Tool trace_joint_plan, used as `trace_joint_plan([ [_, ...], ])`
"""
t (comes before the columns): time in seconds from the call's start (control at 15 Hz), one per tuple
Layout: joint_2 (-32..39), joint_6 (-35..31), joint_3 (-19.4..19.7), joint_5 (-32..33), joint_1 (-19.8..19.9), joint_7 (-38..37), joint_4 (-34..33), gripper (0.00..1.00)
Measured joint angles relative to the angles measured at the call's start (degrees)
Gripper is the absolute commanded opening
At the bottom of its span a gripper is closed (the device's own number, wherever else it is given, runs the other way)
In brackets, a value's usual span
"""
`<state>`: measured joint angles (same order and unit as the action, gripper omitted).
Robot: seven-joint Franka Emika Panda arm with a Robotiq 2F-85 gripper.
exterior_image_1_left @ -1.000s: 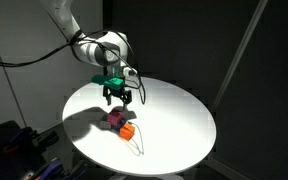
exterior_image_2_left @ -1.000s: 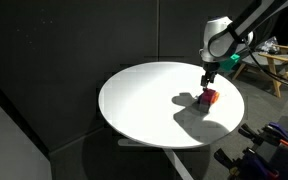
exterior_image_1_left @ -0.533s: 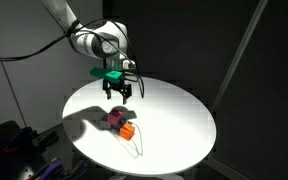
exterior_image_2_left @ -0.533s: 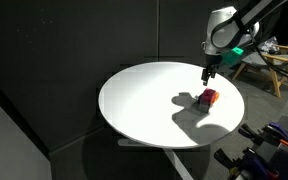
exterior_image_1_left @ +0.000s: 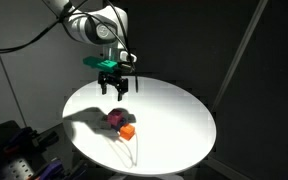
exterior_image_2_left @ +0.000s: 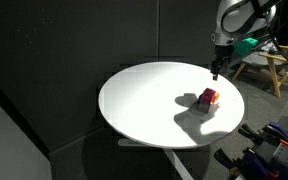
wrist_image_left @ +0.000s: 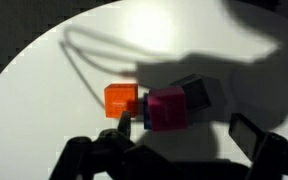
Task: Put the pink block on top of the grey and blue blocks
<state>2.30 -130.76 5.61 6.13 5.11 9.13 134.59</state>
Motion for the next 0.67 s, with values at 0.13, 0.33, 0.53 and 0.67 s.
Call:
trace_joint_plan([
  [0.13, -2.4, 2.8, 0.3, 0.0, 0.3, -0.5, 0.7, 1.0],
  [0.33, -5.5, 5.8, 0.7, 0.0, 0.9, -1.4, 1.5, 1.0],
  [0.53, -8.0, 8.1, 1.0, 0.0, 1.2, -2.8, 2.2, 1.0],
  [0.67, -9.4, 9.6, 1.1, 0.0, 1.4, -3.3, 2.5, 1.0],
])
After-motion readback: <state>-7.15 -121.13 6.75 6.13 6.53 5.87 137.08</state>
